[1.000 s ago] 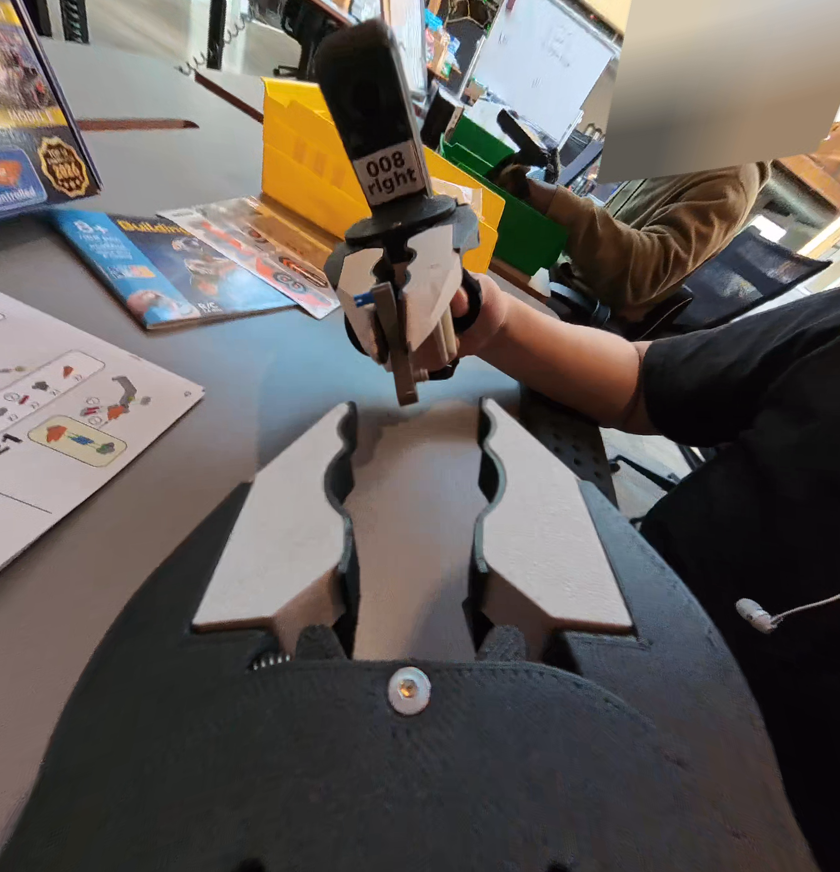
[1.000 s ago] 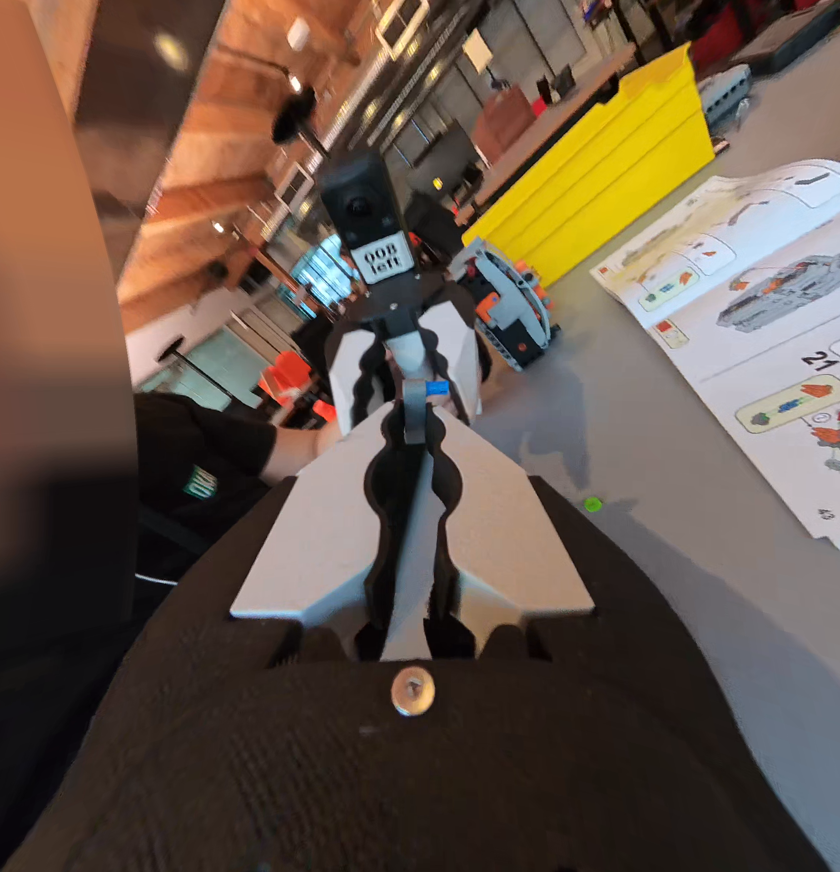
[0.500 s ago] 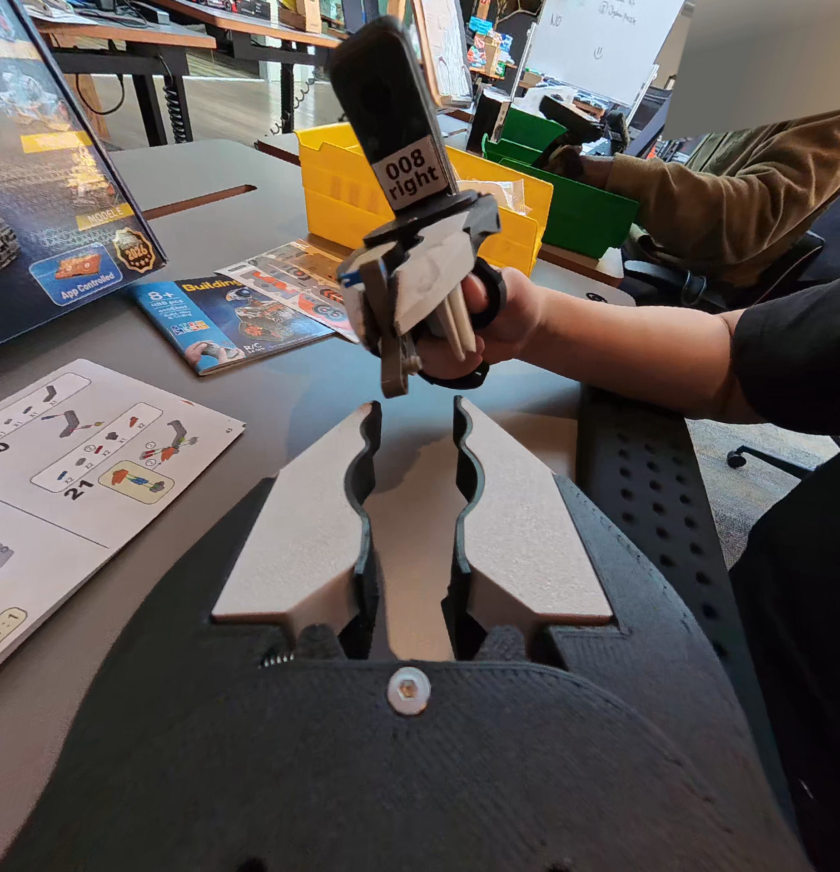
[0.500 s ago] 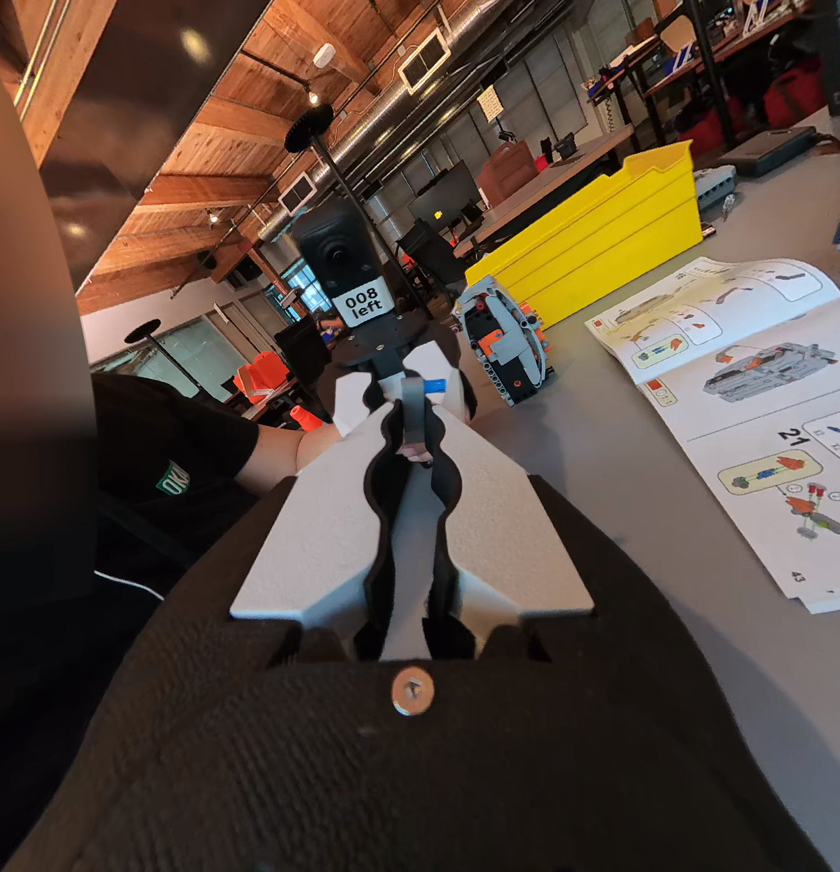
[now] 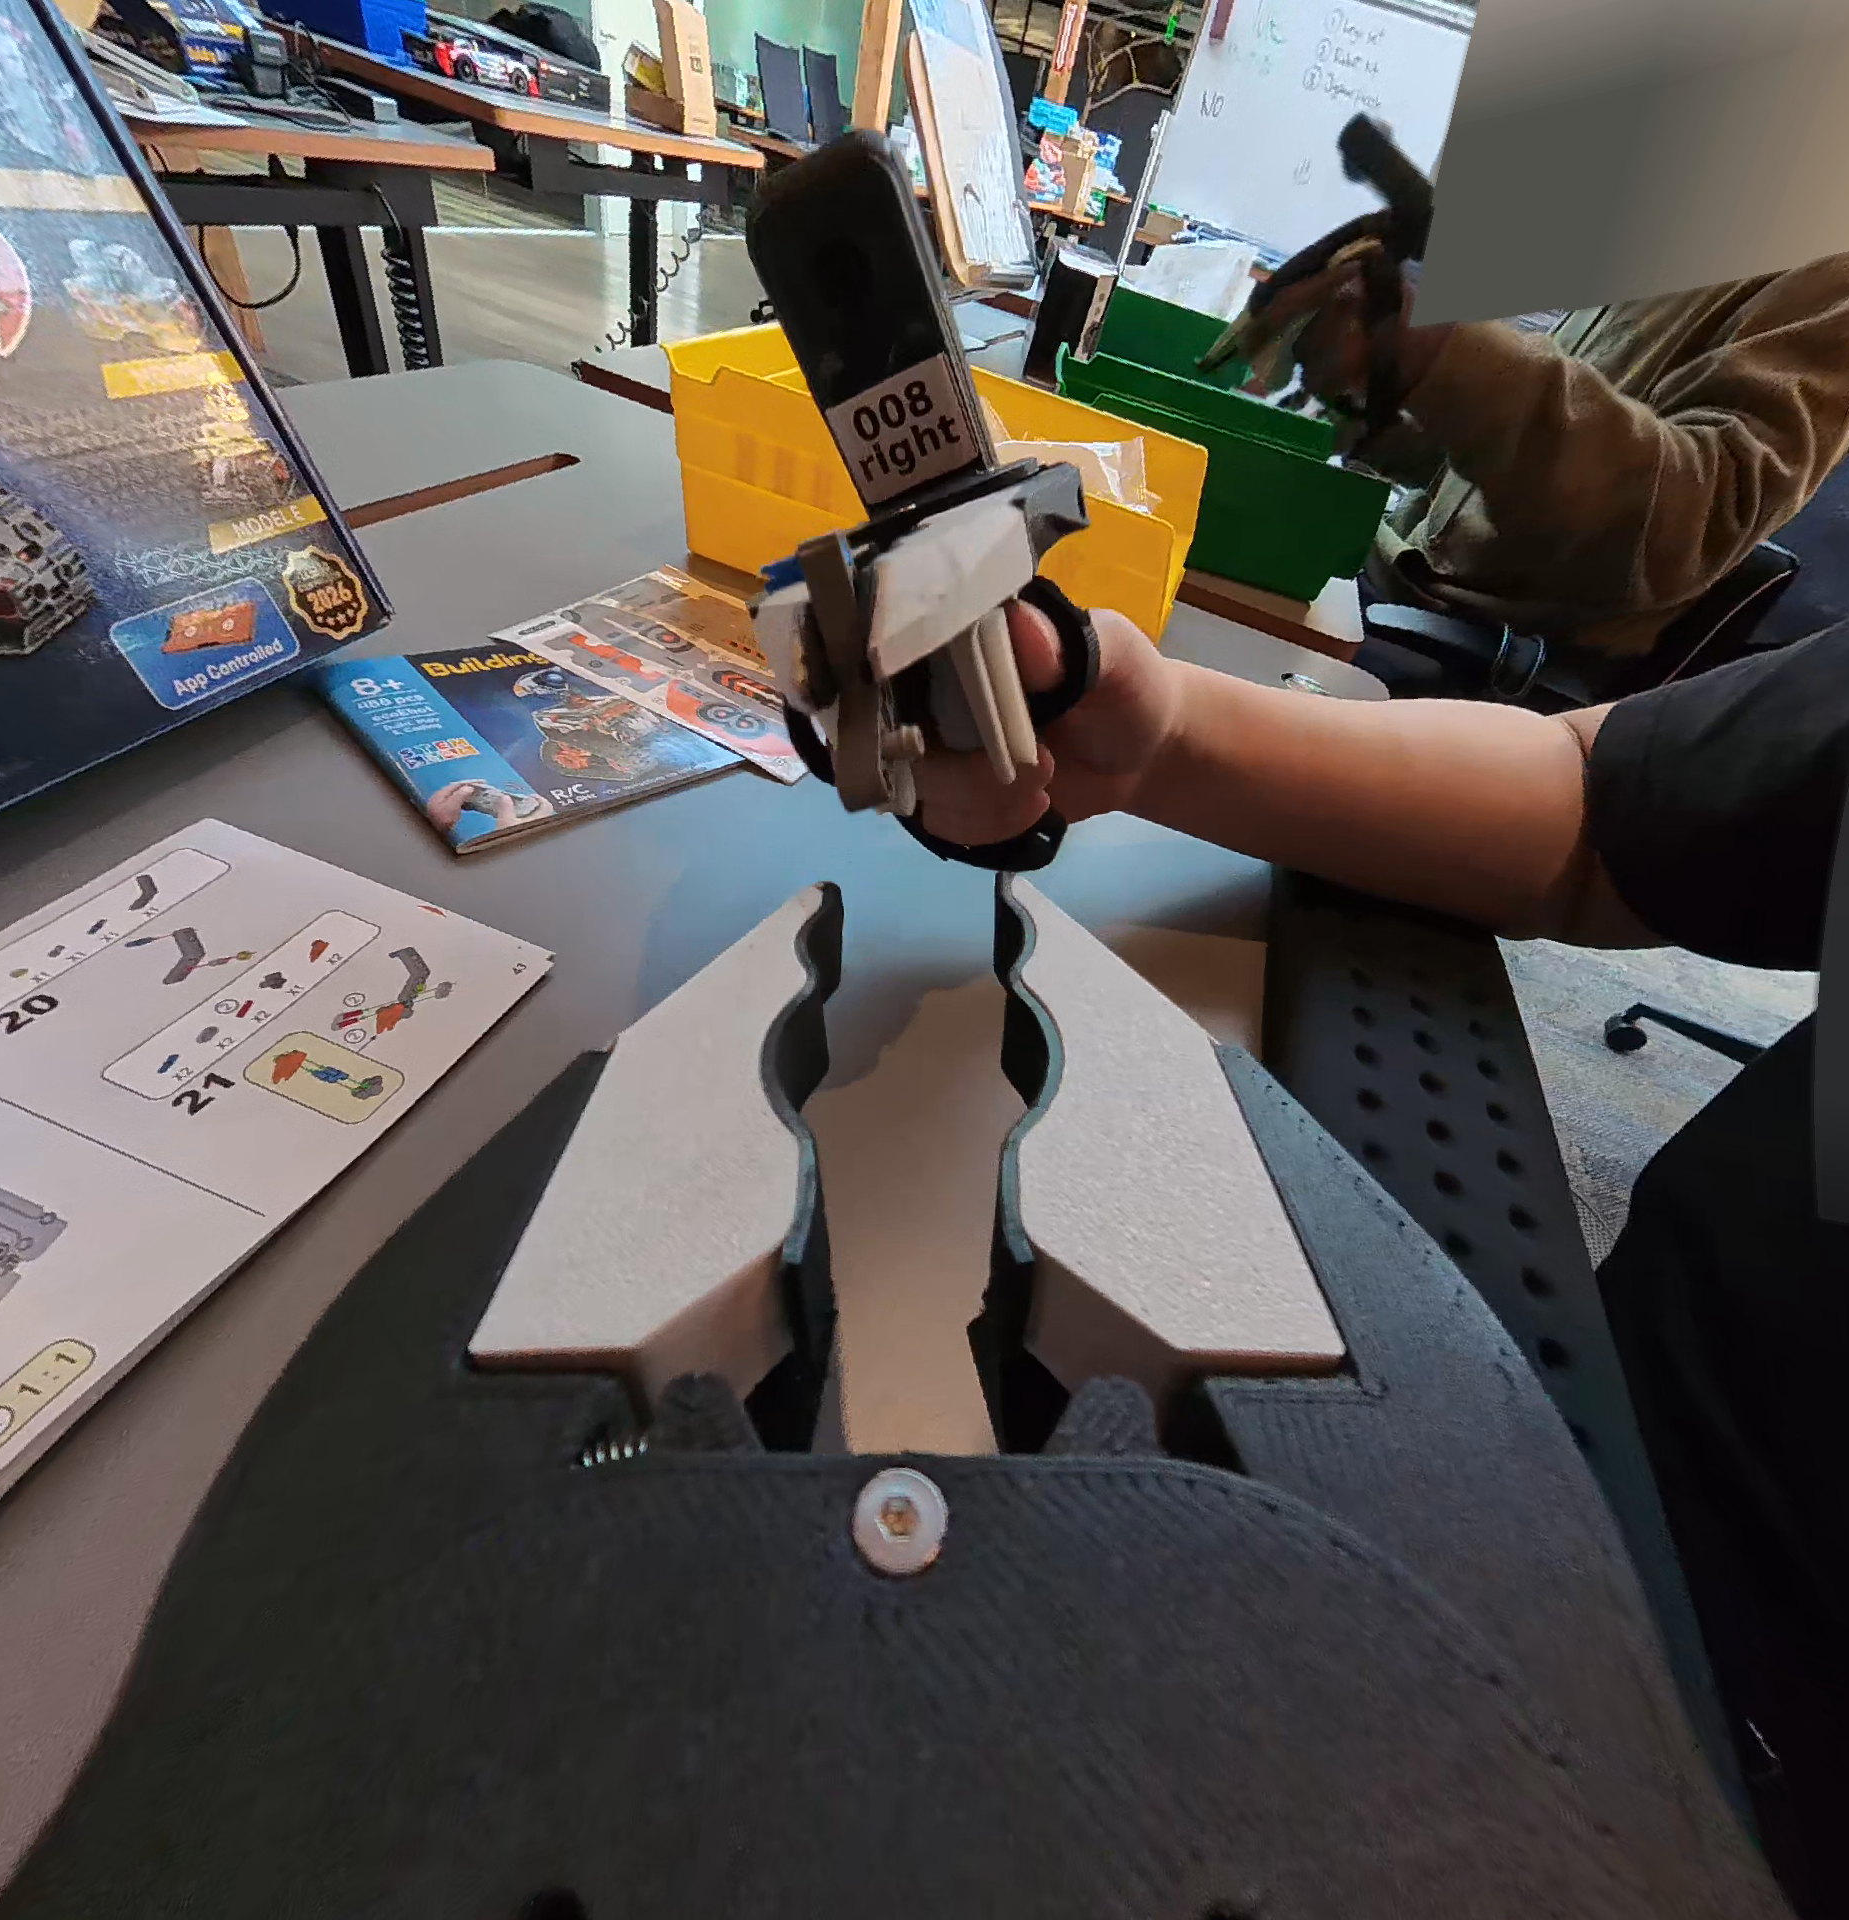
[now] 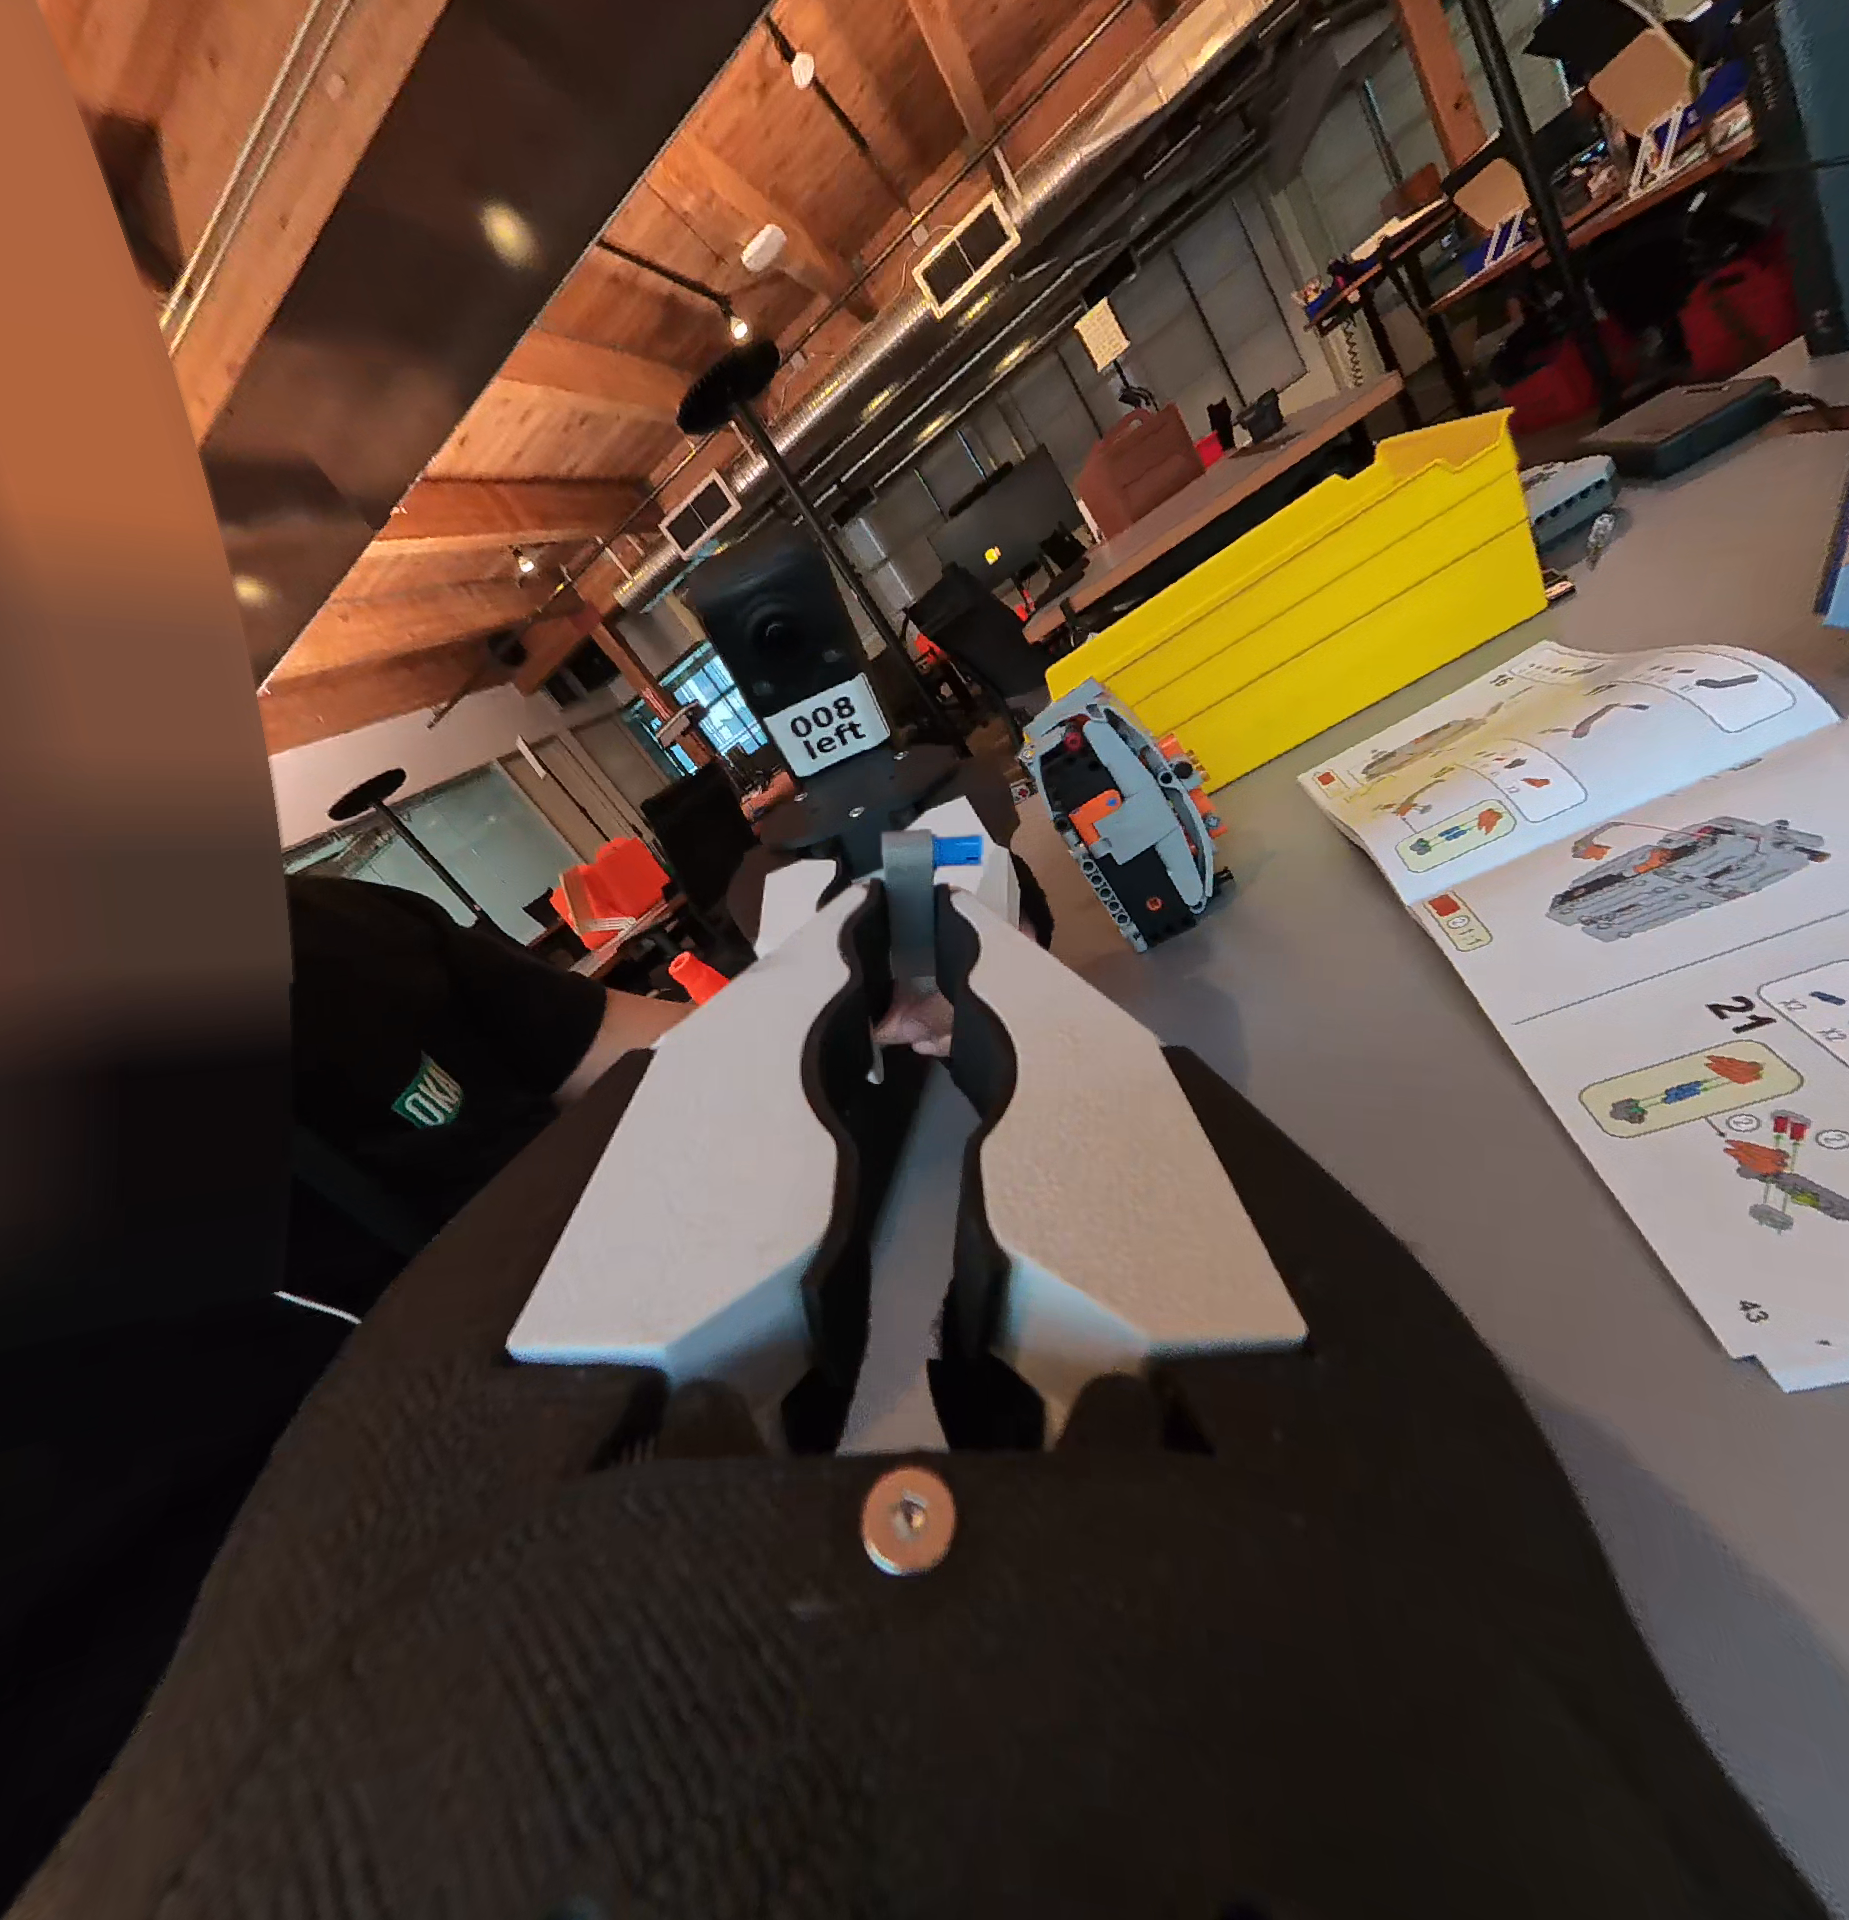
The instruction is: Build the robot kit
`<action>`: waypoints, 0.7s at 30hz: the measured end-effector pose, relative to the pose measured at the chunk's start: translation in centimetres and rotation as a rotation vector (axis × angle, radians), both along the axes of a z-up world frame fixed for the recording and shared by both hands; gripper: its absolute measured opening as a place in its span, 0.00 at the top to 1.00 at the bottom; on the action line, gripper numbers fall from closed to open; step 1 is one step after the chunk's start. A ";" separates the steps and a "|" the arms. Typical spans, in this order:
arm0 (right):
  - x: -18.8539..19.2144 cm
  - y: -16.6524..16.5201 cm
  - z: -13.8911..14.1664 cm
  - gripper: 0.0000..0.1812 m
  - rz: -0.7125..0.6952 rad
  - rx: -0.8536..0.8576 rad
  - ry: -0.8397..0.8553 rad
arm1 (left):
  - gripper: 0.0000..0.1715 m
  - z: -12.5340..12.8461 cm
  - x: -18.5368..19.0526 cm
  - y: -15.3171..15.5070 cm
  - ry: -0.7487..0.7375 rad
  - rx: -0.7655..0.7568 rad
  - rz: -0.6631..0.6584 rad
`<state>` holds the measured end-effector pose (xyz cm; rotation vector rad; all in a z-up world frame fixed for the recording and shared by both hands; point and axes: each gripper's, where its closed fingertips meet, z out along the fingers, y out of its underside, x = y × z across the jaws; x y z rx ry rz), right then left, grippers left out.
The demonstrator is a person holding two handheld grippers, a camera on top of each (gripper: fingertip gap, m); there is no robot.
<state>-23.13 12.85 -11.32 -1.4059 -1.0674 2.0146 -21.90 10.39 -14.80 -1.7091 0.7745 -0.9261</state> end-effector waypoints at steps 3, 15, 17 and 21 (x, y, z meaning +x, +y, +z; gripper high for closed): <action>0.0 0.0 -0.1 0.96 -0.002 0.007 -0.007 | 0.84 0.0 -0.2 0.2 -0.017 -0.022 0.007; -0.3 -0.1 -0.8 0.96 0.000 0.005 -0.047 | 0.81 -0.6 -0.4 0.5 0.004 -0.040 0.008; -0.3 0.0 -0.9 0.96 -0.002 0.007 -0.052 | 0.78 -0.7 -0.4 0.5 0.005 -0.042 0.010; -0.3 0.0 -1.0 0.96 0.002 0.013 -0.059 | 0.73 -0.6 -0.5 0.6 -0.005 -0.035 0.006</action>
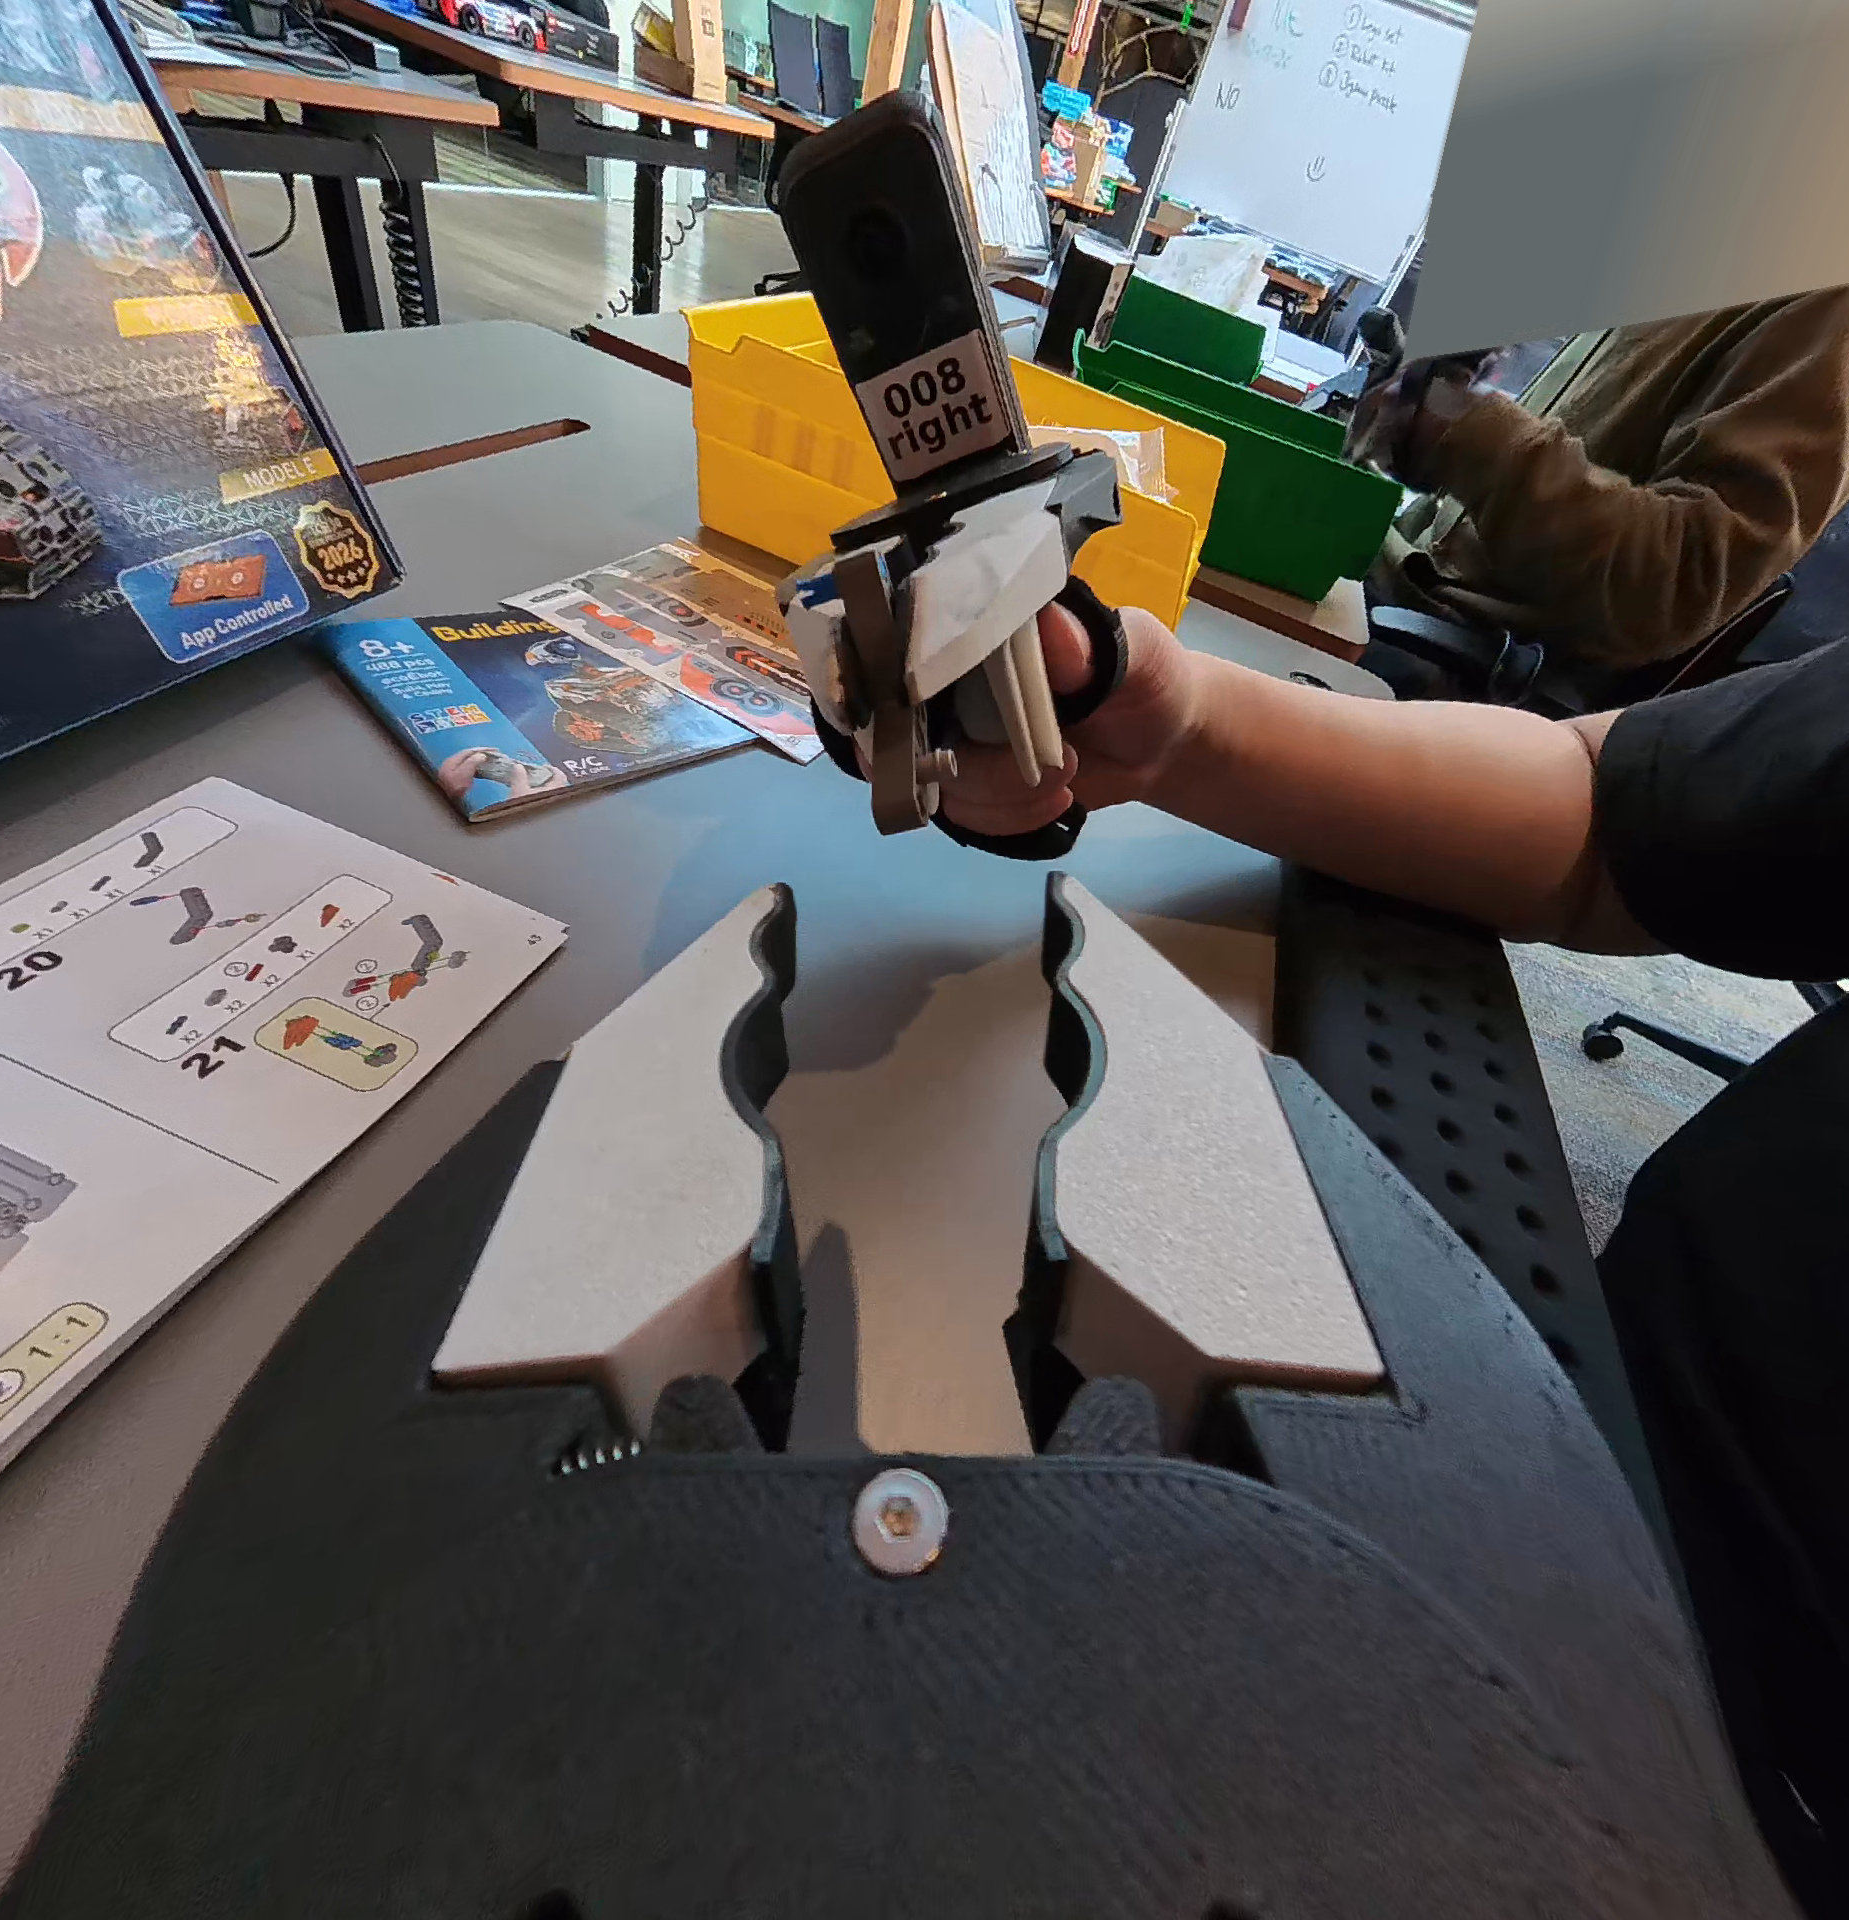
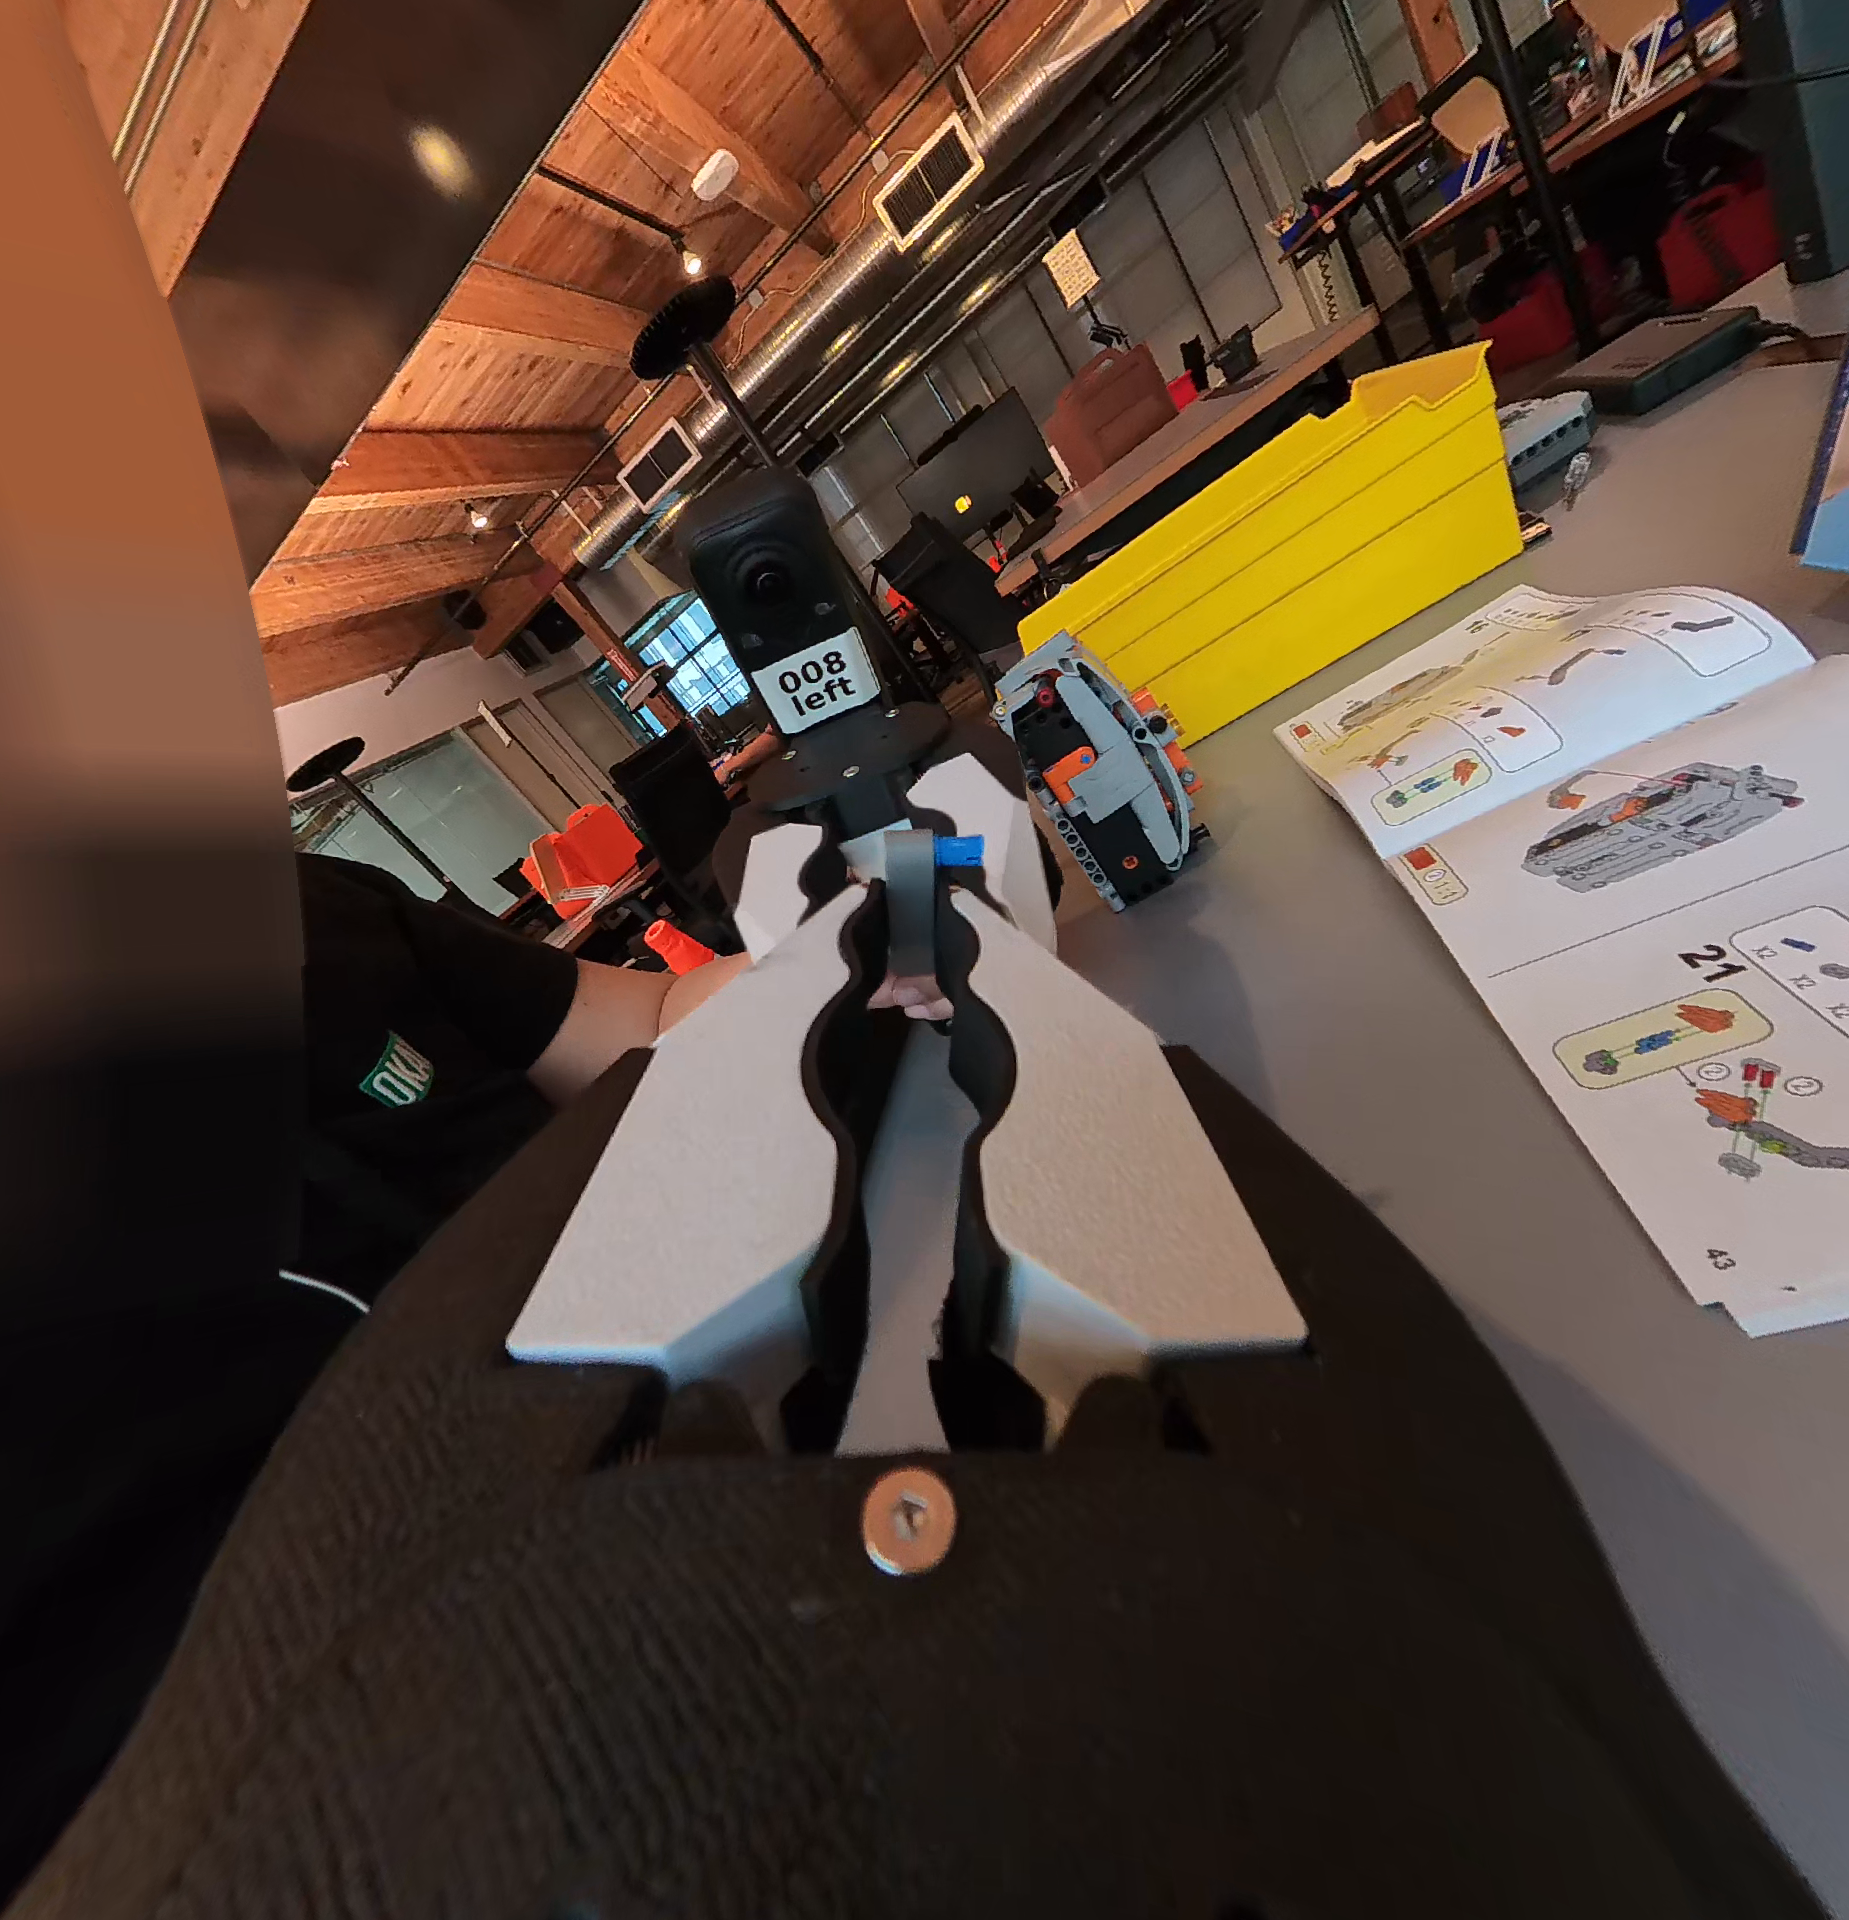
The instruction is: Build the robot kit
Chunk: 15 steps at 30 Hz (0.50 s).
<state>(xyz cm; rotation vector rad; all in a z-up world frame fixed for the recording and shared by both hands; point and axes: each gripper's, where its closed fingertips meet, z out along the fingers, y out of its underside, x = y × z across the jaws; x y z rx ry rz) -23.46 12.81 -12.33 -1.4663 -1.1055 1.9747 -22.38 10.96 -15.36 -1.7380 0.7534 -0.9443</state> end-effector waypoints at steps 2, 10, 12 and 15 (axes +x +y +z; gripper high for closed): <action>0.0 0.1 -0.1 0.96 -0.001 -0.004 -0.003 | 0.72 0.1 -0.1 0.1 -0.007 -0.003 0.006; 0.3 1.0 0.4 0.96 -0.054 -0.033 0.012 | 0.56 1.2 -1.2 1.1 -0.015 0.087 0.097; 0.4 1.3 0.6 0.96 -0.068 -0.032 0.021 | 0.52 1.3 -1.6 1.4 -0.021 0.099 0.127; 0.3 1.4 0.6 0.96 -0.076 -0.037 0.025 | 0.50 1.4 -1.8 1.5 -0.028 0.098 0.134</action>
